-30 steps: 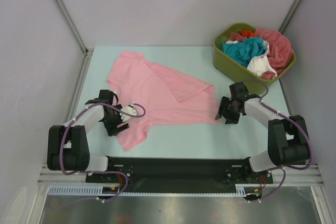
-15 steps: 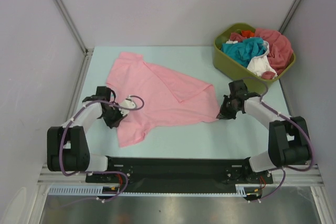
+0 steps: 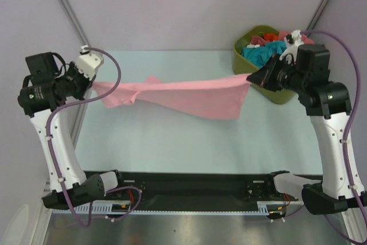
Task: Fold and stack the t-shirts
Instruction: Flatten the tshirt out
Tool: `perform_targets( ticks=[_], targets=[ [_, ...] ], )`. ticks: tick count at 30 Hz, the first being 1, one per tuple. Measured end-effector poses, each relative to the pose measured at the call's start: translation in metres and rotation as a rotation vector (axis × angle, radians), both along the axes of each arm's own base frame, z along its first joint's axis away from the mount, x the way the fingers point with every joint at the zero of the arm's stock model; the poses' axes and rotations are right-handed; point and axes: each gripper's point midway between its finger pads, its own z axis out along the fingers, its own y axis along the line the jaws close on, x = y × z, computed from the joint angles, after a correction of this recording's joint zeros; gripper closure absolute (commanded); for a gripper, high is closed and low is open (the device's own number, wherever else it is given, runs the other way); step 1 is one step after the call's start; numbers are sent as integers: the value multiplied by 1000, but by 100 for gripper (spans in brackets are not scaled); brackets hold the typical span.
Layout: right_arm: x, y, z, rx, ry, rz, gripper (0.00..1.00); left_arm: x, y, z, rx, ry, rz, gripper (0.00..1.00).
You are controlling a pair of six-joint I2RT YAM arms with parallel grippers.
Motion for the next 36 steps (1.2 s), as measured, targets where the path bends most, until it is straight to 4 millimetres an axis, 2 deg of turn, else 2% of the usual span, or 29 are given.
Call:
perform_targets(
  ticks=[3, 5, 8, 10, 14, 16, 18, 20, 23, 26, 28, 30, 32, 34, 36],
  targets=[
    [16, 5, 41, 23, -86, 25, 100, 4, -1, 28, -25, -71, 38, 100],
    [36, 11, 48, 38, -101, 45, 100, 14, 1, 46, -55, -115, 73, 100],
    [91, 24, 37, 63, -67, 70, 100, 49, 13, 64, -109, -157, 138, 100],
    [141, 35, 21, 84, -40, 71, 100, 80, 24, 78, -141, -196, 182, 100],
    [234, 52, -10, 133, -38, 47, 100, 152, 51, 76, -201, -225, 271, 100],
    [263, 58, -11, 166, -72, 33, 100, 178, 60, 77, -219, -251, 294, 100],
    [283, 61, 0, 211, -131, 18, 100, 192, 65, 82, -224, -285, 311, 100],
    [293, 61, 22, 255, -204, 1, 100, 198, 68, 94, -226, -329, 316, 100],
    [297, 55, 67, 291, -353, -19, 100, 198, 65, 125, -211, -424, 293, 100],
    [288, 48, 99, 300, -442, -38, 100, 192, 60, 145, -200, -481, 263, 100],
    [276, 44, 110, 296, -463, -48, 100, 187, 55, 145, -193, -482, 242, 100],
    [263, 39, 110, 284, -465, -57, 100, 181, 51, 131, -186, -449, 220, 100],
    [250, 34, 96, 264, -429, -69, 100, 176, 47, 106, -179, -390, 198, 100],
    [239, 31, 72, 240, -389, -80, 100, 168, 43, 72, -173, -309, 177, 100],
    [229, 27, 33, 213, -308, -94, 100, 160, 40, 29, -157, -213, 156, 100]
  ],
)
